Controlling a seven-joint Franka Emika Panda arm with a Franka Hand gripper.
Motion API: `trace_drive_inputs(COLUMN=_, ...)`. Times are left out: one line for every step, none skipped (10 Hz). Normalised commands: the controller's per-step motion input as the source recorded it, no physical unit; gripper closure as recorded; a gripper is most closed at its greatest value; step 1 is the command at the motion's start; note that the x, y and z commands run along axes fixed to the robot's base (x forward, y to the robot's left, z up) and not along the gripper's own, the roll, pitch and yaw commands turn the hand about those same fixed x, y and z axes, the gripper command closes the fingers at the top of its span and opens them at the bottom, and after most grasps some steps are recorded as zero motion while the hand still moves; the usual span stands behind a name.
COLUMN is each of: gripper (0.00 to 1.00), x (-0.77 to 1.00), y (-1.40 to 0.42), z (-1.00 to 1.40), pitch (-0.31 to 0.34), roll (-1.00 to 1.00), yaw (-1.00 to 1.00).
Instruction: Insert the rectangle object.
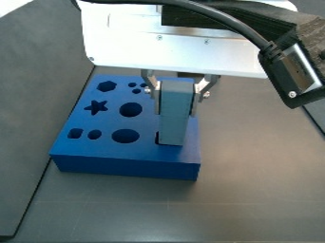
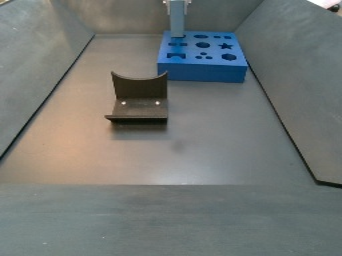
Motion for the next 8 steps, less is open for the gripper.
trace_drive_inputs(gripper=1.0, x=-0.28, y=0.03, z=-0.35, pitch=0.0, roll=0.12, yaw=-0.06)
trace_drive_inputs(gripper=1.0, x=-0.2, y=0.0, z=-0.39, pitch=-0.019, roll=0.06, yaw=0.0)
trace_drive_inputs(gripper=1.0, x=0.0, y=0.0, z=-0.47, pitch=0.0, roll=0.03, yaw=-0.01)
trace_drive_inputs(gripper=1.0, x=0.0, y=0.0, z=-0.62, pitch=0.0, roll=0.04, yaw=-0.01)
trace_drive_inputs(gripper=1.0, x=0.06, y=-0.07, z=-0.85, pitch=-0.023, roll=0.04, yaw=-0.02)
trace_drive_inputs(gripper=1.0, x=0.06, y=-0.01, z=-0.81, pitch=-0.044, roll=0.0, yaw=-0.02)
trace_drive_inputs(gripper=1.0, x=0.08, y=0.0, z=-0.48, pitch=-0.07, roll=-0.08, yaw=-0.03)
trace_drive_inputs(gripper=1.0, x=0.0, y=0.0, z=-0.15, pitch=-0.043, roll=-0.04, yaw=0.0)
